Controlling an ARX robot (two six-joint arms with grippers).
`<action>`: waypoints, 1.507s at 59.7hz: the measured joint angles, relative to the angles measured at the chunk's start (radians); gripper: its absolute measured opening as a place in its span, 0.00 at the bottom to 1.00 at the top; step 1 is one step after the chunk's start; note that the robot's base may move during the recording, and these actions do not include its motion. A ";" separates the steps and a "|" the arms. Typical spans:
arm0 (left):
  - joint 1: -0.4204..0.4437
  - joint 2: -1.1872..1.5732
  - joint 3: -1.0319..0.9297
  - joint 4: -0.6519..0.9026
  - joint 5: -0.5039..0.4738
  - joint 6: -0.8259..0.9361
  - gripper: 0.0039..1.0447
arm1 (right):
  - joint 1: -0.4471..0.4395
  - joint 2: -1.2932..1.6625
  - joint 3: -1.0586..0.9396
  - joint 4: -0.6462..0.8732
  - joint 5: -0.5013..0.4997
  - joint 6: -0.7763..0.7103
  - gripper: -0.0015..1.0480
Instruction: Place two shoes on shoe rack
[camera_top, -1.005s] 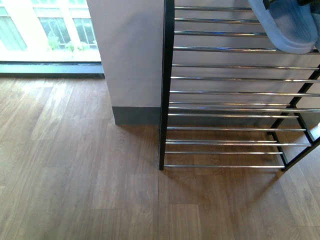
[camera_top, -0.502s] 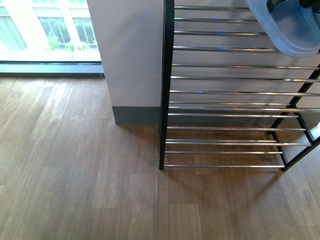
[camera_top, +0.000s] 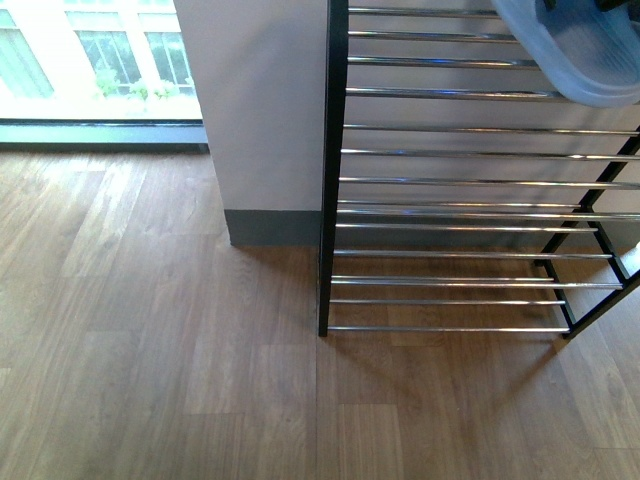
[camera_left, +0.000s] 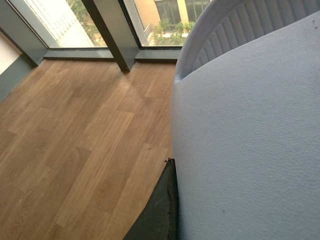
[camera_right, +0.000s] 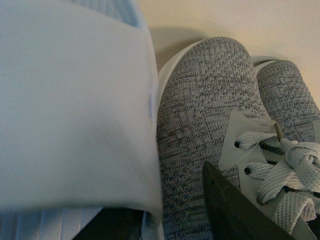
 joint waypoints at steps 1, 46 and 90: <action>0.000 0.000 0.000 0.000 0.000 0.000 0.01 | 0.000 -0.001 0.000 0.001 -0.001 0.002 0.33; 0.000 0.000 0.000 0.000 0.000 0.000 0.01 | 0.011 -0.211 -0.181 0.087 -0.197 0.117 0.91; 0.000 0.000 0.000 0.000 0.000 0.000 0.01 | -0.093 -0.948 -0.959 0.671 -0.438 0.470 0.91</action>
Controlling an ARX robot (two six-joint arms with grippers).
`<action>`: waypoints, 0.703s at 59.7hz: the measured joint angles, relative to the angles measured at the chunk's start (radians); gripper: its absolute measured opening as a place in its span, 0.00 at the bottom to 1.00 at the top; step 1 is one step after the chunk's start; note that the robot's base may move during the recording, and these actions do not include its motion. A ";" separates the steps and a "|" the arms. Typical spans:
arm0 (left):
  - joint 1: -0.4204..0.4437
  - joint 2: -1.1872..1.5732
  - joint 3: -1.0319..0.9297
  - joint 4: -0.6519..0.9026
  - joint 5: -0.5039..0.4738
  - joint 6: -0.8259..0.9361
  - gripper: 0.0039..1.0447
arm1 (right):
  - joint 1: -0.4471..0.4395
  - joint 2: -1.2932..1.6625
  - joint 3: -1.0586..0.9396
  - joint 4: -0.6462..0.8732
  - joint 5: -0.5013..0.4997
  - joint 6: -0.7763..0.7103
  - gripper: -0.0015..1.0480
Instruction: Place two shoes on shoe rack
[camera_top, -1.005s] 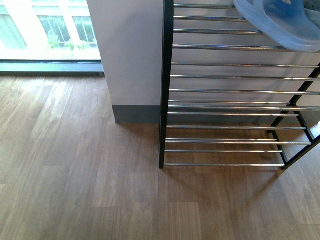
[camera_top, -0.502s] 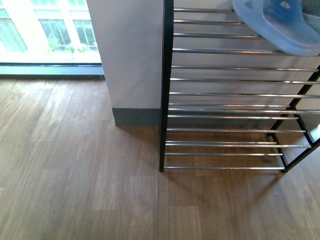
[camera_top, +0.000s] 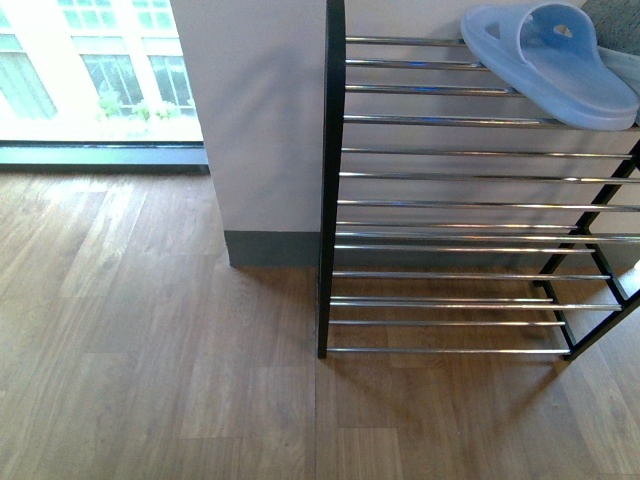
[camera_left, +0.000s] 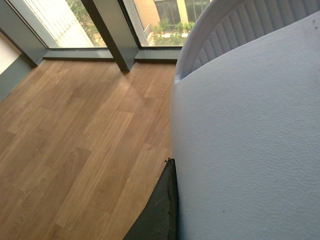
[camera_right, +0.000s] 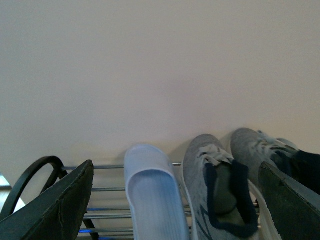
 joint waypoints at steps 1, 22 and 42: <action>0.000 0.000 0.000 0.000 0.000 0.000 0.01 | -0.006 -0.025 -0.027 0.012 0.000 0.007 0.91; 0.000 0.000 0.000 0.000 0.000 0.000 0.01 | -0.108 -0.348 -0.335 0.053 0.040 0.130 0.91; 0.000 0.000 0.000 0.000 0.000 0.000 0.01 | -0.145 -0.406 -0.368 -0.035 -0.134 0.069 0.81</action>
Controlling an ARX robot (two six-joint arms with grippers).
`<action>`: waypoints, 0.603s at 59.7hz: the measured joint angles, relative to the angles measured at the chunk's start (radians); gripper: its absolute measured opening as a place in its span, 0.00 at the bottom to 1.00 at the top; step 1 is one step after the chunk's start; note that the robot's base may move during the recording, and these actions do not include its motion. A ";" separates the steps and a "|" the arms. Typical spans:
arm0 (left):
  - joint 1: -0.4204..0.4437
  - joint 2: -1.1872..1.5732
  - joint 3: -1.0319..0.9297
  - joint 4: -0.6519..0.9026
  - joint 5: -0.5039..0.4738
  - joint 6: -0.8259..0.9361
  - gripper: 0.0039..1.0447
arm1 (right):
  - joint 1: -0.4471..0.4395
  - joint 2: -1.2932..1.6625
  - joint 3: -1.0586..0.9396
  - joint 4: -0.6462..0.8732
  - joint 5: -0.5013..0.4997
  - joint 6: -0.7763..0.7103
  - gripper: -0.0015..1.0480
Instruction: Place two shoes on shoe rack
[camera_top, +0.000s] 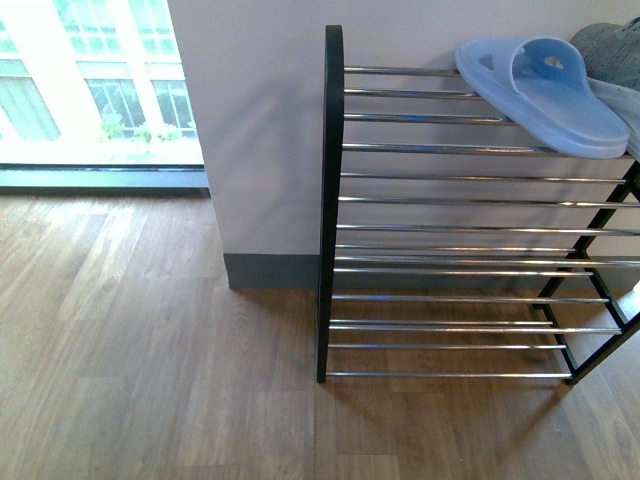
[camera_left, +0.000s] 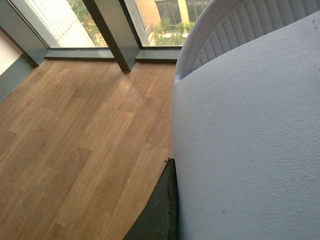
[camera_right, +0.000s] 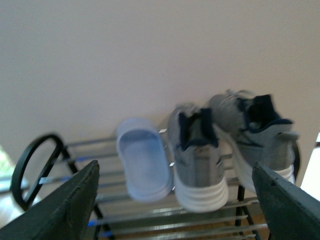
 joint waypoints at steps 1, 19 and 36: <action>0.000 0.000 0.000 0.000 0.000 0.000 0.01 | 0.002 -0.016 -0.010 -0.028 -0.068 -0.039 0.76; -0.001 0.000 0.000 0.000 0.003 0.000 0.01 | 0.121 -0.183 -0.177 -0.048 -0.031 -0.136 0.21; -0.001 0.000 0.000 0.000 0.003 0.000 0.01 | 0.244 -0.313 -0.257 -0.100 0.111 -0.143 0.01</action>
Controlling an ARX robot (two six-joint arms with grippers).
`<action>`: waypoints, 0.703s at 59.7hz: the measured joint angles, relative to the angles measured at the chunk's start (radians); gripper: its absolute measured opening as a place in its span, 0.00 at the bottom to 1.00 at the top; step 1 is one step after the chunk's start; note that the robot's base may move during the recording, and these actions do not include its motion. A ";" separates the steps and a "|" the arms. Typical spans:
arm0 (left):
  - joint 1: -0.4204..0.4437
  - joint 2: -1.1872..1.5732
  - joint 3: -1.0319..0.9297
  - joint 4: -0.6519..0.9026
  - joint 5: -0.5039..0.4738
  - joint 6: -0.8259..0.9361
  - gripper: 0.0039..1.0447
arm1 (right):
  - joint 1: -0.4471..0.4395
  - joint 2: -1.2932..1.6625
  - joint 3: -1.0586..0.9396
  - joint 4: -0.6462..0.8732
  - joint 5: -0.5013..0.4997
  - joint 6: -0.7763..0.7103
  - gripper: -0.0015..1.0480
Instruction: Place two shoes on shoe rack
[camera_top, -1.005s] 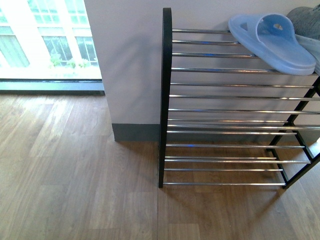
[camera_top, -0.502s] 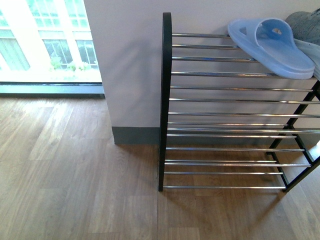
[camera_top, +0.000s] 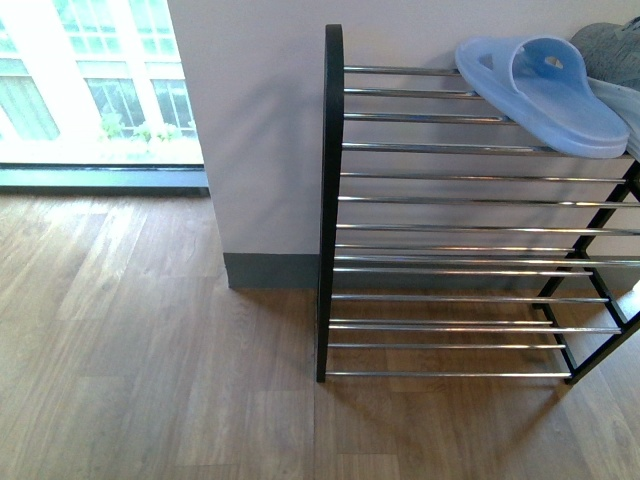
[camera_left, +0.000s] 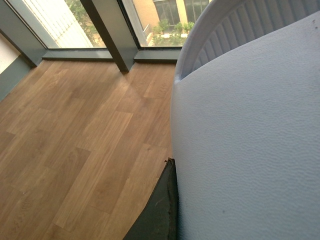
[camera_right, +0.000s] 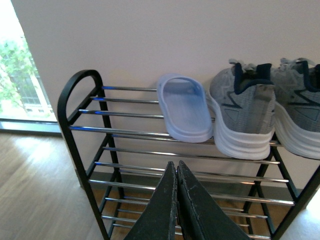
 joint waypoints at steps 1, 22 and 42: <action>0.000 0.000 0.000 0.000 0.000 0.000 0.01 | 0.007 -0.005 -0.002 -0.002 0.003 0.000 0.01; 0.000 0.000 0.000 0.000 -0.001 0.000 0.01 | 0.041 -0.140 -0.051 -0.085 0.016 -0.001 0.01; 0.000 0.000 0.000 0.000 -0.001 0.000 0.01 | 0.041 -0.235 -0.073 -0.130 0.016 -0.001 0.01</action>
